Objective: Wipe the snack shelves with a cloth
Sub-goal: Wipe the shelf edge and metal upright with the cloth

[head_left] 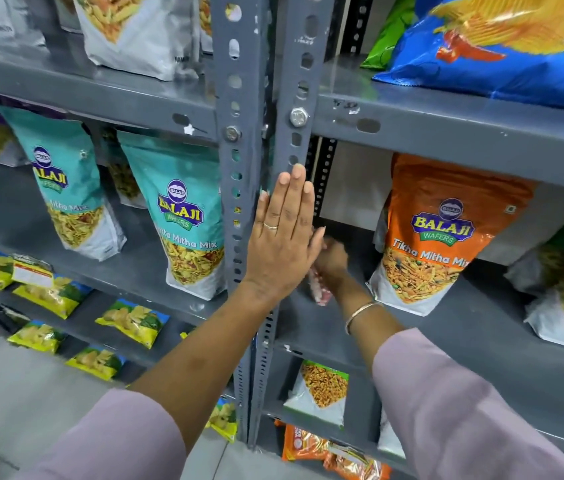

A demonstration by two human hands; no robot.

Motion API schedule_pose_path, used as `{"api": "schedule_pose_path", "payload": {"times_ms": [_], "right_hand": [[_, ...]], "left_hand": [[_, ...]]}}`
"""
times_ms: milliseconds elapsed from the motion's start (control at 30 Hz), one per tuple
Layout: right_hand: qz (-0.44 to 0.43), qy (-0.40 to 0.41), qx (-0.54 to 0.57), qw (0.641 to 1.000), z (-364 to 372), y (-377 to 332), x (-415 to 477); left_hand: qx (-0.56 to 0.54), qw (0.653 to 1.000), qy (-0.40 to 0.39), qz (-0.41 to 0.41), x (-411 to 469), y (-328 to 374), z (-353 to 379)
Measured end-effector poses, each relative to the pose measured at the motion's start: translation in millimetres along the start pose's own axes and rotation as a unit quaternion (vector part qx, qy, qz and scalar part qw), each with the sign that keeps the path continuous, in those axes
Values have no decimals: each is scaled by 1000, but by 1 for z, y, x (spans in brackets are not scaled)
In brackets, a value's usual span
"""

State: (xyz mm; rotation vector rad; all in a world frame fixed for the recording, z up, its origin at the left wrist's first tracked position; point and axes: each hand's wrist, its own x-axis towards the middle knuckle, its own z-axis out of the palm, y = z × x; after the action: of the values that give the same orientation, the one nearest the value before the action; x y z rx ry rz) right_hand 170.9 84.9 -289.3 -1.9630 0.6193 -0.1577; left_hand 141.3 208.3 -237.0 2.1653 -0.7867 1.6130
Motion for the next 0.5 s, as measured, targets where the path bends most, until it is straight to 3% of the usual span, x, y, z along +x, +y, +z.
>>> {"api": "schedule_pose_path", "payload": {"times_ms": [33, 100, 200, 400, 500], "right_hand": [[8, 40, -89, 995, -3, 12, 15], [30, 18, -213, 977, -8, 28, 23], [31, -28, -270, 962, 9, 50, 36], [-170, -122, -233, 950, 17, 24, 12], [-155, -158, -124, 967, 2, 12, 13]], "left_hand": [[3, 1000, -1, 2, 0, 0, 0], [10, 1000, -3, 7, -1, 0, 1], [13, 1000, 1, 11, -2, 1, 2], [3, 1000, 5, -1, 4, 2, -2], [13, 1000, 1, -2, 1, 2, -2]]}}
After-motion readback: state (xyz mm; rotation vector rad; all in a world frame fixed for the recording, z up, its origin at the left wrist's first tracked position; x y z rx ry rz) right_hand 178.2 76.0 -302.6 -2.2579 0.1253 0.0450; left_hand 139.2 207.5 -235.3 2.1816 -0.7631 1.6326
